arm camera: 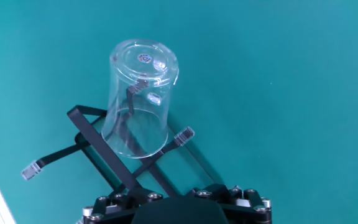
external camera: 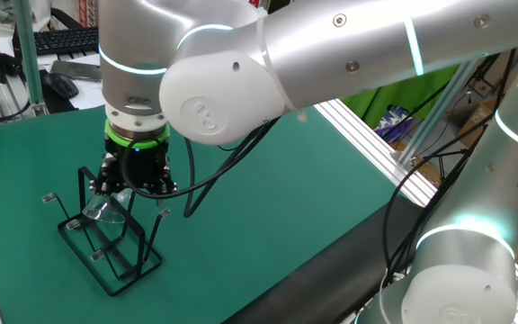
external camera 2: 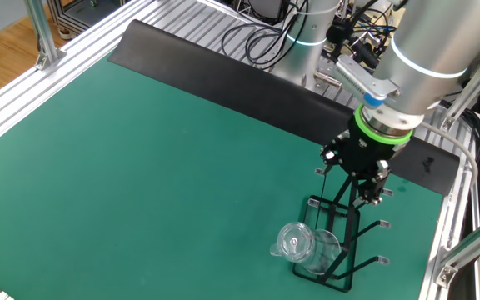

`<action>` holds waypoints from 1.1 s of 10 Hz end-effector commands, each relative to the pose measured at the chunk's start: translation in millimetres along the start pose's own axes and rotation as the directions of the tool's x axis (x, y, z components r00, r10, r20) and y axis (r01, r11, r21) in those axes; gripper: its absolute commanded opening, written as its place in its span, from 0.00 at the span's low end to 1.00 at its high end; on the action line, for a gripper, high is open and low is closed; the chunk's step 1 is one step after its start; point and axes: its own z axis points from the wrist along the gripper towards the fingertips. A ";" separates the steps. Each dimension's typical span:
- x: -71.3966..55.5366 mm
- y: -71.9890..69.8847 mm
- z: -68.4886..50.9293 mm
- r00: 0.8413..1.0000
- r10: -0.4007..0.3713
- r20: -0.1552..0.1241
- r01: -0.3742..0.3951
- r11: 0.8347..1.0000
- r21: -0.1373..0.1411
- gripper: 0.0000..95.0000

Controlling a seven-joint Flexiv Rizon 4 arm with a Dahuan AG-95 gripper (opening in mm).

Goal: Take the cup off the cup rack

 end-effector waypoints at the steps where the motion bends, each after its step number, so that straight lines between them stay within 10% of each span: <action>1: -0.1 -0.1 1.2 1.000 0.002 -0.007 -0.002 1.000 -0.001 0.80; 5: -0.1 -0.1 1.2 0.999 -0.029 -0.046 0.028 0.999 -0.029 0.80; 11: -0.1 -0.1 1.2 1.000 0.021 -0.023 -0.021 1.000 -0.017 0.80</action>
